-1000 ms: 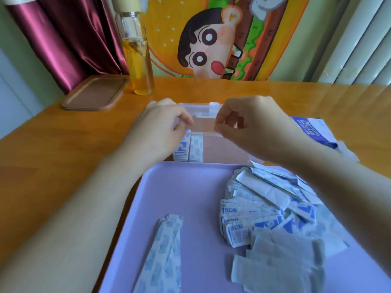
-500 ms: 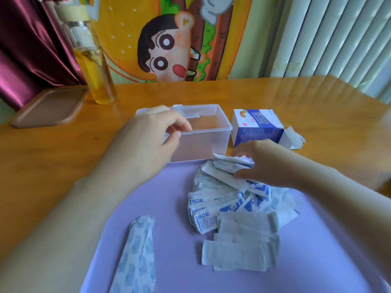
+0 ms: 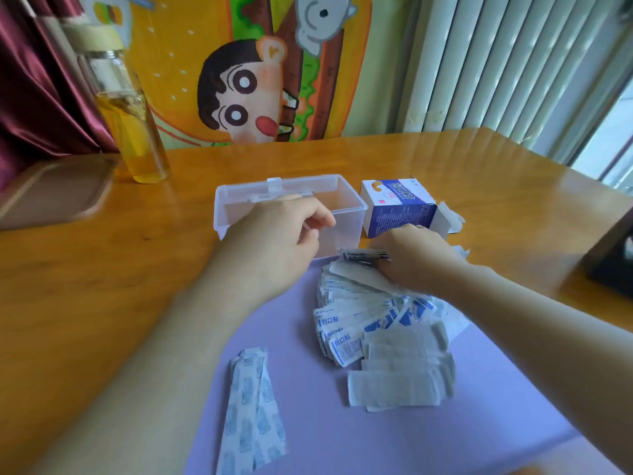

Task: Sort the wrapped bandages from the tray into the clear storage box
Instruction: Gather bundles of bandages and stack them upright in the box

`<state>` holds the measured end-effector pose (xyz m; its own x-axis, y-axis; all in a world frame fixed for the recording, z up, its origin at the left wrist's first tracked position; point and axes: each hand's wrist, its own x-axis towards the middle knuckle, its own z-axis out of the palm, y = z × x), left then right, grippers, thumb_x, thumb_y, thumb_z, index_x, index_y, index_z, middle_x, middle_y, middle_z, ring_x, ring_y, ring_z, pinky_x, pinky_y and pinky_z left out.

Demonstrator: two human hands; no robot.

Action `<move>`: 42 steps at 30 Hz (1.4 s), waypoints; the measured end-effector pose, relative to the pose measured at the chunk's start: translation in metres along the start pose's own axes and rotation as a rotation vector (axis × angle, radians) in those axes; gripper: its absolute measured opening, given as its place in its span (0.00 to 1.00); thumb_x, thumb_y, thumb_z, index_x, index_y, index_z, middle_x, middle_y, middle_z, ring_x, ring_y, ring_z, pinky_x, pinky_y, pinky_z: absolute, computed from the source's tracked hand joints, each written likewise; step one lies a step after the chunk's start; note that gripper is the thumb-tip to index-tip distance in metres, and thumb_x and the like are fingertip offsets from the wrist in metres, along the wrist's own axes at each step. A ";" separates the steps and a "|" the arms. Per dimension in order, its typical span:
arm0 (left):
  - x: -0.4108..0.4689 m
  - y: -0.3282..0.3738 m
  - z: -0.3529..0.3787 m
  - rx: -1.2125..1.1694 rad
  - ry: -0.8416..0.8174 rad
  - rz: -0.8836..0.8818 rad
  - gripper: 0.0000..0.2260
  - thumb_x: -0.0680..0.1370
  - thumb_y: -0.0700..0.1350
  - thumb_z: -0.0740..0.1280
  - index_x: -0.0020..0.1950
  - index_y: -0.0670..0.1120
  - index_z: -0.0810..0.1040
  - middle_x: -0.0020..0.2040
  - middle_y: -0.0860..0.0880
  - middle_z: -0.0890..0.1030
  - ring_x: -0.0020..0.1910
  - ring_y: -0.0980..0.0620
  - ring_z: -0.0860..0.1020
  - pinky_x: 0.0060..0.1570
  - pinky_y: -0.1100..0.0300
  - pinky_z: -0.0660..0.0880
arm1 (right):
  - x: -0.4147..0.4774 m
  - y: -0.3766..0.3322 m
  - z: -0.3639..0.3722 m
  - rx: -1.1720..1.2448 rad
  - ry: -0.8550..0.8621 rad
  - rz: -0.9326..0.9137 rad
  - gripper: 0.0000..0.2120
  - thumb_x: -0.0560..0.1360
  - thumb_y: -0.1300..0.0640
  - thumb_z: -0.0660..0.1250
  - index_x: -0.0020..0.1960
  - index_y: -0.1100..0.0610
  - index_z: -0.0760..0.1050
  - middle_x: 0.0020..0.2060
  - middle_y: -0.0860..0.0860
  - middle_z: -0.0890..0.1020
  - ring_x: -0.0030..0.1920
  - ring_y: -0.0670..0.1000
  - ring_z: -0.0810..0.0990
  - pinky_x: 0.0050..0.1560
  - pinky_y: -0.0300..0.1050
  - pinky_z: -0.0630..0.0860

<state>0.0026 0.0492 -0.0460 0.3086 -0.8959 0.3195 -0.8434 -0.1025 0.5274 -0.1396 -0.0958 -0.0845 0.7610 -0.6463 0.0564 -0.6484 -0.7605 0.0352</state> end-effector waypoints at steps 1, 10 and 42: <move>-0.001 0.001 -0.002 -0.004 -0.002 -0.002 0.12 0.78 0.41 0.61 0.52 0.58 0.78 0.44 0.63 0.75 0.44 0.63 0.75 0.43 0.64 0.72 | -0.003 -0.001 -0.001 -0.014 0.058 -0.002 0.09 0.77 0.57 0.58 0.46 0.51 0.77 0.42 0.51 0.81 0.45 0.57 0.77 0.40 0.43 0.63; -0.010 0.006 -0.011 -0.293 0.038 -0.131 0.10 0.78 0.46 0.64 0.59 0.52 0.77 0.49 0.60 0.79 0.48 0.62 0.77 0.49 0.71 0.72 | -0.037 -0.017 -0.058 0.725 0.234 -0.014 0.12 0.76 0.57 0.65 0.35 0.59 0.73 0.27 0.49 0.72 0.29 0.47 0.68 0.31 0.42 0.64; -0.094 0.061 0.054 -1.479 0.212 -0.706 0.10 0.82 0.41 0.57 0.51 0.42 0.78 0.47 0.42 0.83 0.44 0.46 0.82 0.41 0.55 0.80 | -0.098 -0.044 -0.004 1.856 -0.168 0.225 0.09 0.75 0.64 0.66 0.55 0.64 0.78 0.46 0.58 0.82 0.42 0.53 0.81 0.48 0.46 0.79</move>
<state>-0.1019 0.1040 -0.0865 0.5802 -0.7702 -0.2647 0.5658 0.1474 0.8113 -0.1856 0.0008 -0.0872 0.7444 -0.6418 -0.1843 0.0326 0.3105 -0.9500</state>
